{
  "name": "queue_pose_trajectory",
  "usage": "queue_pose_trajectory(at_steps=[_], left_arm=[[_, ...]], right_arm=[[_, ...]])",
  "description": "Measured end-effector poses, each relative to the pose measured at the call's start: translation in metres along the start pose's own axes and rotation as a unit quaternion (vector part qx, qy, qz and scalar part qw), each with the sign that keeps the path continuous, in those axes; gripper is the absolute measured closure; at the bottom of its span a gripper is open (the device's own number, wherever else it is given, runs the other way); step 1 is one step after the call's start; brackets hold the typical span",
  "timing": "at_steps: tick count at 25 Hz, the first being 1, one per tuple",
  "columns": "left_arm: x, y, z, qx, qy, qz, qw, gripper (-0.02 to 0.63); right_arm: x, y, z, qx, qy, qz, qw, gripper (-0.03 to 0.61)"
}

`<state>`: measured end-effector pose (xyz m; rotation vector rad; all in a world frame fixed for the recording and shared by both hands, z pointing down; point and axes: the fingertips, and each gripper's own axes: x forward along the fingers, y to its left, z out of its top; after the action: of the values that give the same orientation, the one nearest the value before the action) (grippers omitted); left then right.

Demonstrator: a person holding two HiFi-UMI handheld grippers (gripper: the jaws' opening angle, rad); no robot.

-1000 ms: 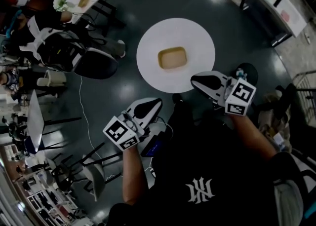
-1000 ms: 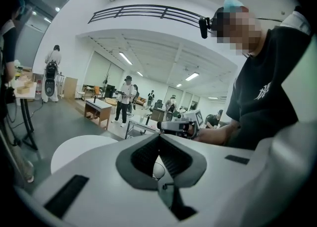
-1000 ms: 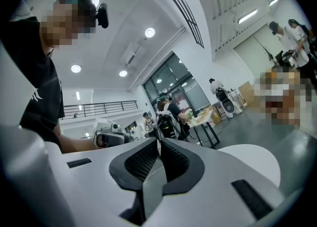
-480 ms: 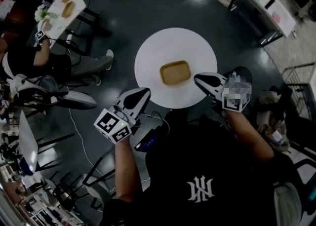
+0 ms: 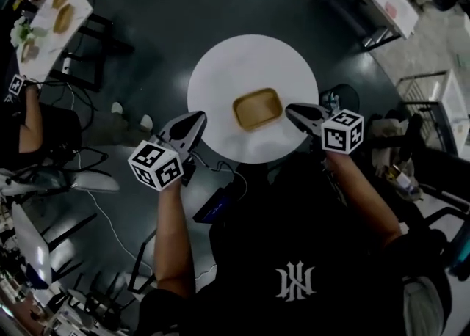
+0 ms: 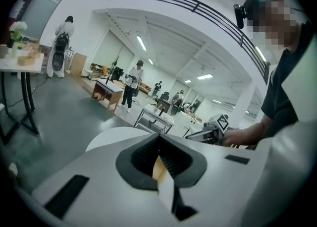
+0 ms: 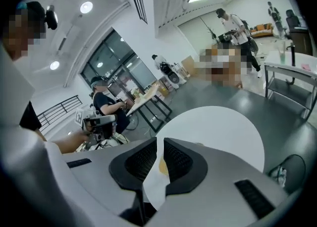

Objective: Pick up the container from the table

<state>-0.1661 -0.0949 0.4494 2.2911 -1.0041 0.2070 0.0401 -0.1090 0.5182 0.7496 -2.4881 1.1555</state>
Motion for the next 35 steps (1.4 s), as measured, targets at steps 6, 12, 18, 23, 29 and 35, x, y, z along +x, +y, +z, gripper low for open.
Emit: queue_pose_trajectory(at_steps=[6,12,18,23,29,35], left_arm=[[0.024,0.039,-0.027,-0.014,0.054,-0.02,0.9983,0.611],[0.063,0.057,-0.064,-0.032,0.105,-0.032,0.9934,0.611],[0.102,0.061,-0.115,-0.063,0.159,-0.02,0.985,0.607],[0.106,0.083,-0.142,-0.127,0.187,0.013,0.9741,0.506],[0.106,0.08,-0.167,-0.197,0.201,0.014,0.9594,0.486],[0.113,0.079,-0.172,-0.271,0.199,0.02,0.9414,0.485]], right_arm=[[0.02,-0.019,-0.014,0.008,0.023,-0.035,0.999,0.531],[0.034,-0.057,-0.043,0.043,0.053,-0.059,0.996,0.485],[0.044,-0.09,-0.06,0.063,0.077,-0.056,0.993,0.465],[0.067,-0.103,-0.059,0.074,0.097,-0.054,0.991,0.462],[0.087,-0.11,-0.068,0.062,0.124,-0.047,0.989,0.456],[0.097,-0.115,-0.069,0.065,0.128,-0.042,0.989,0.456]])
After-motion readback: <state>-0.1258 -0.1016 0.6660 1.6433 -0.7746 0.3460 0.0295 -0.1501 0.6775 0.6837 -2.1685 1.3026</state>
